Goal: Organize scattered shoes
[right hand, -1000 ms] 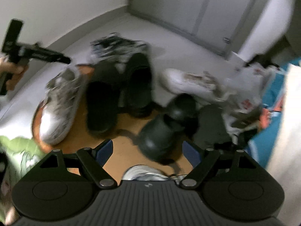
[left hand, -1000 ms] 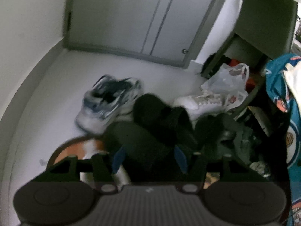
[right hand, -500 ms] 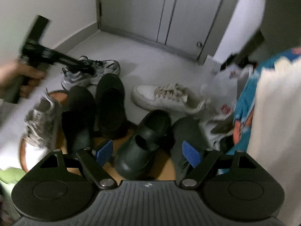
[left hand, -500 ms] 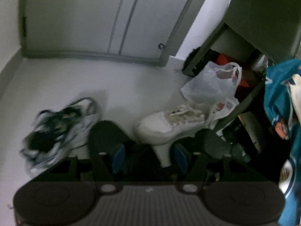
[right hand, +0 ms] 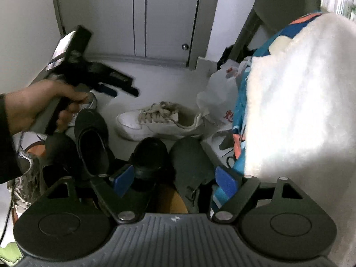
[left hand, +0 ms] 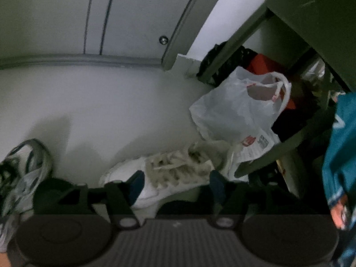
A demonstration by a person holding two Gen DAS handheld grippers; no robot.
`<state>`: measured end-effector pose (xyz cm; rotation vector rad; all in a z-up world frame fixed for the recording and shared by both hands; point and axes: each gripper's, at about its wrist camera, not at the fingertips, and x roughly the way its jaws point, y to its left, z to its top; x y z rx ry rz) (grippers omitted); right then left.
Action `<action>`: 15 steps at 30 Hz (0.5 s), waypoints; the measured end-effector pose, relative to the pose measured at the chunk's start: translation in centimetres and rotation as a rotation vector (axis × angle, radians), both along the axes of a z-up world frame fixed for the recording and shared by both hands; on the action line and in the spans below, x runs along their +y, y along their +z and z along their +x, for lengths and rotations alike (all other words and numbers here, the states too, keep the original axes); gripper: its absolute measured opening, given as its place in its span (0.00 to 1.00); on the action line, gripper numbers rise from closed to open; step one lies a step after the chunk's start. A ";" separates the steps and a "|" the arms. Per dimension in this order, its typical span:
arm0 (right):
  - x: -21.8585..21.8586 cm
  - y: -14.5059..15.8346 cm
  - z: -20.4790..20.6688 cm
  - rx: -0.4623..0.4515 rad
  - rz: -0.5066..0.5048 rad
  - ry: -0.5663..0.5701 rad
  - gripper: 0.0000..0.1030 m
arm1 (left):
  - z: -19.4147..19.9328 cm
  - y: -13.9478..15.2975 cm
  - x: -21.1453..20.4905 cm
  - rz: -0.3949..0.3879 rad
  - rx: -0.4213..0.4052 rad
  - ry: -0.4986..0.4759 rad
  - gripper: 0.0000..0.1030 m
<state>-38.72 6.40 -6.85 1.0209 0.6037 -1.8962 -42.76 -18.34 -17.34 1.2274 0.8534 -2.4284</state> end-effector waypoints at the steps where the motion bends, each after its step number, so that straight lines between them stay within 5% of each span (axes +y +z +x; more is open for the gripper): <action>1: -0.1 0.1 -0.1 -0.010 -0.009 0.002 0.82 | -0.9 -0.6 -0.1 0.031 0.004 0.012 0.64; 10: -0.6 -0.2 -0.6 -0.088 -0.022 -0.068 0.83 | -5.9 -5.0 -0.6 0.235 -0.031 0.107 0.54; 15: -0.8 -0.2 0.0 -0.189 -0.042 -0.042 0.83 | -6.3 -6.1 -1.2 0.276 -0.095 0.123 0.54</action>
